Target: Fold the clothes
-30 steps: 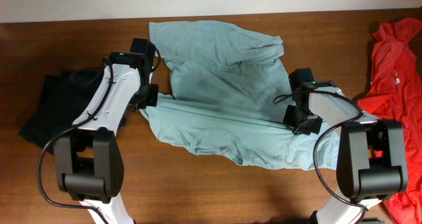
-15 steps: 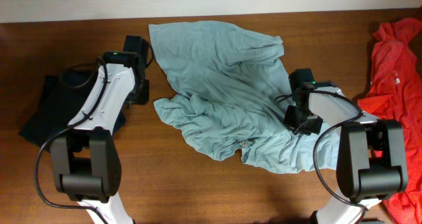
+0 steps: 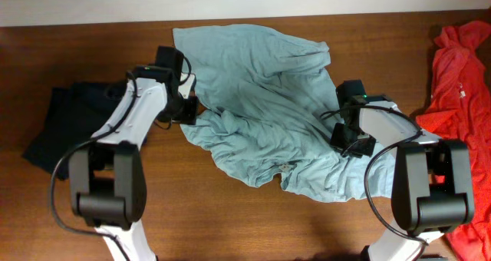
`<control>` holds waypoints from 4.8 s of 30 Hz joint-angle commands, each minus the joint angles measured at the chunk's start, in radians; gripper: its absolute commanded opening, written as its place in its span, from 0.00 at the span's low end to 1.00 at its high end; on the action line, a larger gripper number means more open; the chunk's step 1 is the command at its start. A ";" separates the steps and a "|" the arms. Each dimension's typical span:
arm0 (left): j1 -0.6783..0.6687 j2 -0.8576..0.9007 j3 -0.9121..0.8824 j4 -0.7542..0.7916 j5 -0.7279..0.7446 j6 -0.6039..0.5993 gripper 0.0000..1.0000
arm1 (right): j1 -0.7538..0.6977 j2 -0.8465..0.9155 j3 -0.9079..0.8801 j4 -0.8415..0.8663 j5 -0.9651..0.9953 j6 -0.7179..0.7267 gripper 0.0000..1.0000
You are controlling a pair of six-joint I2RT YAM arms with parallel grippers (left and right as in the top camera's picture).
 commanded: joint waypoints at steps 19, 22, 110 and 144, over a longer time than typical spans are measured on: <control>0.024 0.146 -0.020 -0.169 -0.164 -0.154 0.01 | -0.010 0.042 -0.020 -0.019 0.028 0.006 0.18; 0.047 0.146 -0.020 -0.273 -0.164 -0.174 0.01 | -0.010 0.042 -0.020 -0.019 0.028 0.006 0.18; -0.134 0.044 -0.262 -0.073 -0.024 0.095 0.04 | -0.009 0.183 0.140 0.513 -0.443 -0.217 0.11; -0.031 -0.186 -0.161 -0.205 -0.150 -0.055 0.01 | -0.042 -0.066 0.293 0.523 -0.466 -0.342 0.22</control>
